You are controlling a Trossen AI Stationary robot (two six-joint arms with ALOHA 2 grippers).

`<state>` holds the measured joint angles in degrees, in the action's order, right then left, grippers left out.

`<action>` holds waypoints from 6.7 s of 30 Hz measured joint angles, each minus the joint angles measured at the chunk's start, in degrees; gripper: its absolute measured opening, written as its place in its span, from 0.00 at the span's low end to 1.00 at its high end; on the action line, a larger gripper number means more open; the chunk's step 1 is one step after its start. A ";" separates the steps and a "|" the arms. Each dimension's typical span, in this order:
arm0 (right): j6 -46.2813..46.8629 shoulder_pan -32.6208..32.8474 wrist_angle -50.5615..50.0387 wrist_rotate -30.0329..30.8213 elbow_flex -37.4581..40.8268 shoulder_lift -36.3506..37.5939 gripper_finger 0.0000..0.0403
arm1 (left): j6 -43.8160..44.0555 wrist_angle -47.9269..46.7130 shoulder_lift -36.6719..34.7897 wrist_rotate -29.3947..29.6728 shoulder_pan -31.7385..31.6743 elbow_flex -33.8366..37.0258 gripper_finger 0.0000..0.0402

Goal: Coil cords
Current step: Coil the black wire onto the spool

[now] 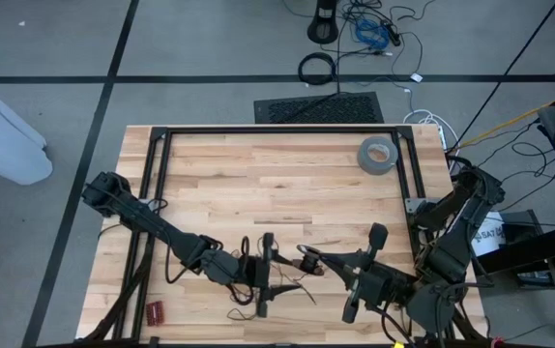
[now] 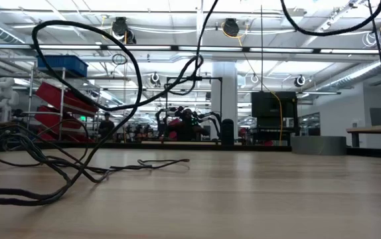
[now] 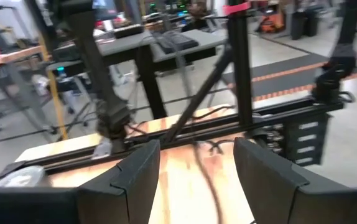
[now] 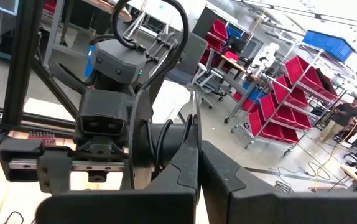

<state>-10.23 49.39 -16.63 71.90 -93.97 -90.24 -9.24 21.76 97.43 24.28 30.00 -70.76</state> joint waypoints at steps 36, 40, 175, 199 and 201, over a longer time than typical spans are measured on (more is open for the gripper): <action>0.12 0.39 -0.03 -0.20 0.00 0.00 0.00 | -0.56 1.75 2.71 -3.20 -1.11 -1.25 0.53; 0.12 0.48 -0.03 -0.20 0.00 -0.01 0.00 | -0.35 1.51 2.69 -3.16 -1.11 -1.25 0.52; -8.01 -11.13 7.05 -1.42 -0.02 -10.47 0.00 | -0.13 0.42 -4.55 12.17 3.76 -1.29 0.05; -7.94 -6.23 7.02 -1.27 0.02 -5.83 0.00 | 1.45 -4.47 -4.61 8.75 5.33 -1.29 0.47; -7.85 -5.10 7.03 -1.17 0.02 -5.39 0.00 | 1.47 -5.33 -4.61 8.08 5.27 -1.29 0.47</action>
<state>-18.09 44.29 -9.61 70.73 -93.95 -95.62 -7.77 16.43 92.82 32.36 35.27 -72.05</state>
